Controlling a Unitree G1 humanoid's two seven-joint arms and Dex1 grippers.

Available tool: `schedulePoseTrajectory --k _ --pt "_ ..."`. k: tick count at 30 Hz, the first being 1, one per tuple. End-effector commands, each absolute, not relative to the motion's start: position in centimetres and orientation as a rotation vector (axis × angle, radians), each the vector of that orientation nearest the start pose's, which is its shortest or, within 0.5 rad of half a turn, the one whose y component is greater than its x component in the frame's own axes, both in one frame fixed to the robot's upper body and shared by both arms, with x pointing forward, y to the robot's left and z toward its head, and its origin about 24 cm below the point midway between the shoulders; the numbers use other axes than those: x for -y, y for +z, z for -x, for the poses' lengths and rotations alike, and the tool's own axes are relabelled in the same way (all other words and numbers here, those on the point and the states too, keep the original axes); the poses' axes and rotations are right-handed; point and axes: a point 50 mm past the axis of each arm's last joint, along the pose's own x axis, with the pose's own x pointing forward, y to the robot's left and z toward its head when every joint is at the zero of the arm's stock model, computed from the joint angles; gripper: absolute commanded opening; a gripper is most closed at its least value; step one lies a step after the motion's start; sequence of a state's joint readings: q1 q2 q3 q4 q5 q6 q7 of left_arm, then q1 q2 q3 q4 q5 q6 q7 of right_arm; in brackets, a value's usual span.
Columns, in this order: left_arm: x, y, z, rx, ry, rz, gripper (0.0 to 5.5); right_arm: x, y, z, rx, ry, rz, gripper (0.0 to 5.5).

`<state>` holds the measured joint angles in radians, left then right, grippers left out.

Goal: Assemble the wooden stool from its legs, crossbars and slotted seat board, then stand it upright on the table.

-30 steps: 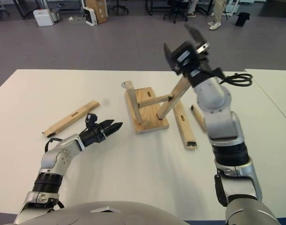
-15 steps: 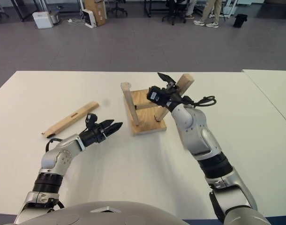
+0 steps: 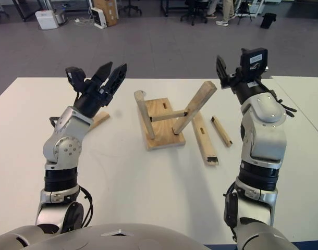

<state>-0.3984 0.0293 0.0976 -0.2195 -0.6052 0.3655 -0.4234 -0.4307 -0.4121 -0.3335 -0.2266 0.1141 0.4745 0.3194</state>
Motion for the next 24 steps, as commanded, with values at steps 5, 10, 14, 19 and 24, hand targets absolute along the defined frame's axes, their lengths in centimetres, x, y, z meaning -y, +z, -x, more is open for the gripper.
schedulePoseTrajectory --k 5,10,14,19,24 --pt "-7.2 13.3 -27.4 0.124 -0.765 0.405 3.88 24.5 18.8 -29.7 0.167 0.063 0.218 3.39" --pt "-6.8 12.3 -27.2 0.097 -0.742 0.392 3.88 19.3 15.6 -29.1 0.073 0.296 0.130 3.39" --pt "-6.7 12.1 -27.3 0.102 -0.737 0.400 3.88 16.8 14.3 -28.3 0.031 0.409 0.074 3.39" --pt "-6.4 11.8 -27.3 0.096 -0.740 0.415 3.88 17.1 14.0 -28.2 0.014 0.400 0.078 3.39" --pt "-6.5 11.4 -27.2 0.075 -0.746 0.412 3.88 18.2 15.6 -28.7 0.058 0.359 0.092 3.39"
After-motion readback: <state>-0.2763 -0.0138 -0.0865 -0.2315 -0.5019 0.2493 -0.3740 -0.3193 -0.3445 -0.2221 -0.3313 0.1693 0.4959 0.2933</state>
